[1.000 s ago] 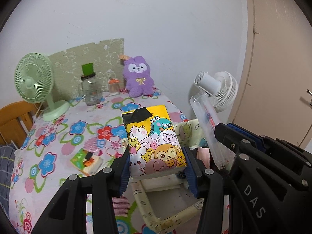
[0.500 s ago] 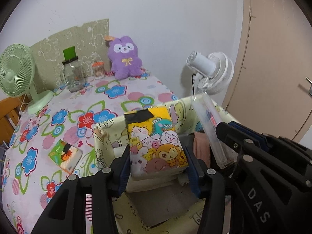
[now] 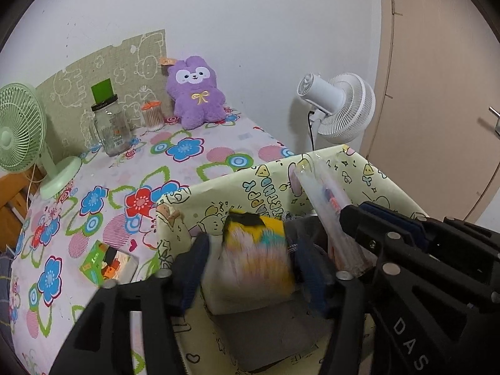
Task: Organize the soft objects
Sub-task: 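Lower the tissue pack into the box and open the left gripper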
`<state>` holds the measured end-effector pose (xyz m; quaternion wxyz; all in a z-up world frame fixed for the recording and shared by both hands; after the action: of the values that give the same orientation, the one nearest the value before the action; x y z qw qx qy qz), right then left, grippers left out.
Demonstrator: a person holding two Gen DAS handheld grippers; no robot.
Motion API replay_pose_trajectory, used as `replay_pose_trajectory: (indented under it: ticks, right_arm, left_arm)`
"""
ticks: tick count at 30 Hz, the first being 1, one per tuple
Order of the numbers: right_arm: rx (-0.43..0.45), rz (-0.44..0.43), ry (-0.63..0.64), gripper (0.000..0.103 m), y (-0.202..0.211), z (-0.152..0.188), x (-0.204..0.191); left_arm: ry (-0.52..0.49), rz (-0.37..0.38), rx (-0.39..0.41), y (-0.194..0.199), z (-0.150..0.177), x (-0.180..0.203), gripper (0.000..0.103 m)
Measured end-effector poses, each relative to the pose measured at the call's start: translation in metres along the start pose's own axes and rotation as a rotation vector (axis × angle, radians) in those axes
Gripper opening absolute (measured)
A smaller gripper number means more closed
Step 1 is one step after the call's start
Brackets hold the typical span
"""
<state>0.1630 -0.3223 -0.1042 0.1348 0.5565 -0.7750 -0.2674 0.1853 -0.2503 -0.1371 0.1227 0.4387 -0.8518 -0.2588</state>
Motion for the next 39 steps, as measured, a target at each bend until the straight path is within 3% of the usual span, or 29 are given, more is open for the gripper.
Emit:
replay_pose_trajectory:
  ticks: [2,4,6,8,21,39]
  right_arm:
    - [0.004,-0.001,0.004,0.020,0.002,-0.003,-0.001]
    - [0.013,0.007,0.004,0.037,0.005,-0.006,-0.001]
    - [0.034,0.020,0.012,0.063,0.011,-0.009,-0.001]
    - [0.053,0.026,0.028,0.072,0.018,-0.011,-0.003]
    - [0.113,0.025,0.071,0.086,0.059,-0.014,-0.026]
    - [0.170,-0.034,0.124,0.089,0.106,-0.013,-0.085]
  left_arm:
    - [0.019,0.031,0.000,0.003,-0.001,0.001,0.076]
    - [0.027,0.027,0.011,0.009,-0.003,0.001,0.088]
    - [0.028,0.039,0.019,0.016,-0.004,0.004,0.094]
    - [0.019,0.039,0.032,0.024,-0.005,0.005,0.098]
    - [0.020,-0.025,0.072,0.073,-0.002,-0.012,0.103]
    - [0.066,-0.109,0.130,0.135,0.005,-0.057,0.103]
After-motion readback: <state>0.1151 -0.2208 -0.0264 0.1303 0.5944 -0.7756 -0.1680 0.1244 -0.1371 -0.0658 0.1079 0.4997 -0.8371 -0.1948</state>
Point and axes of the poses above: each gripper's, at about its wrist camera, not at the fingertips, and y roughly against the way its jaws point, x to its right, z to its underside, the point moved 8 cm from there along -y, roughly the way its jaws point, and after that the axes turned 11 degrees about x, right-handed, at the moved point
